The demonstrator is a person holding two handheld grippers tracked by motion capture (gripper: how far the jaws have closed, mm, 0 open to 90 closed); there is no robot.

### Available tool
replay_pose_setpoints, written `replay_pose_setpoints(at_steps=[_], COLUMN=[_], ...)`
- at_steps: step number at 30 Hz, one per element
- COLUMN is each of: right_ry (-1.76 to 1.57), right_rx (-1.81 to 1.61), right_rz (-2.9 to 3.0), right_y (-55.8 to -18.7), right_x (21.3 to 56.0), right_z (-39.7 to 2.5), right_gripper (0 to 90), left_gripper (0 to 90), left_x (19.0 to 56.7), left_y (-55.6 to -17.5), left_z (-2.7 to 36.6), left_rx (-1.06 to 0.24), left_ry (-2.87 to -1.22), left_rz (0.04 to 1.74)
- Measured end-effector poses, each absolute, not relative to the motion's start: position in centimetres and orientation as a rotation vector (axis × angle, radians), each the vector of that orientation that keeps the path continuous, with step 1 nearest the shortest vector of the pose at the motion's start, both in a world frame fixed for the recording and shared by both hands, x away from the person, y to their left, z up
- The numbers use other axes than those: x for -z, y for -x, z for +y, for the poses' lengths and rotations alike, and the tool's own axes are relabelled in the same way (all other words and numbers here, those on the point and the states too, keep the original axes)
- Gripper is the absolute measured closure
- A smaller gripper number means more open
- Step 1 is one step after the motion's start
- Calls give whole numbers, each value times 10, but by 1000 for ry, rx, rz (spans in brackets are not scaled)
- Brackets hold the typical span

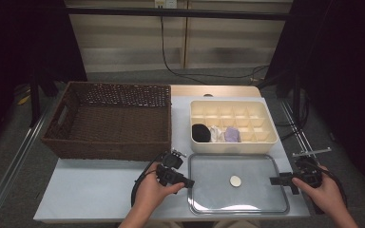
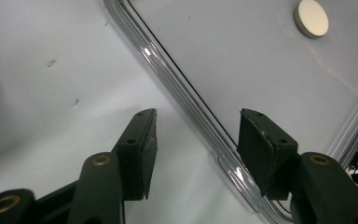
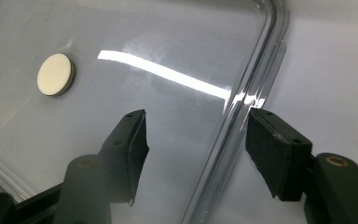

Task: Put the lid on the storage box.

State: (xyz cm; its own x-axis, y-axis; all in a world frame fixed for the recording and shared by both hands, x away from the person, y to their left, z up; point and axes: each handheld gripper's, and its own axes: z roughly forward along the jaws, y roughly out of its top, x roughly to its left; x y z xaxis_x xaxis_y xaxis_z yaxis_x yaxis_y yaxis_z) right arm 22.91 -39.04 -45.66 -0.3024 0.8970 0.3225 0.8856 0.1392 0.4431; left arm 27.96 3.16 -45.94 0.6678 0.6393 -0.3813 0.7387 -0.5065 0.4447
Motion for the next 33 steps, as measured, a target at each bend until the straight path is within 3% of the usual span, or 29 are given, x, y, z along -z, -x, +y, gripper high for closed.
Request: replay_pose_setpoints(at_steps=[15, 33], right_ry=[-1925, -2012], right_rx=[-889, -889], right_rz=[2361, 2350], right_y=[-227, -226], right_x=[455, 456], right_z=[-397, -388], right_gripper=[484, 503], left_gripper=[496, 529], left_x=[460, 459], left_y=[-280, -279], left_z=[29, 25], left_rx=[253, 232], left_ry=[-2281, -2274], left_rz=[1096, 1176])
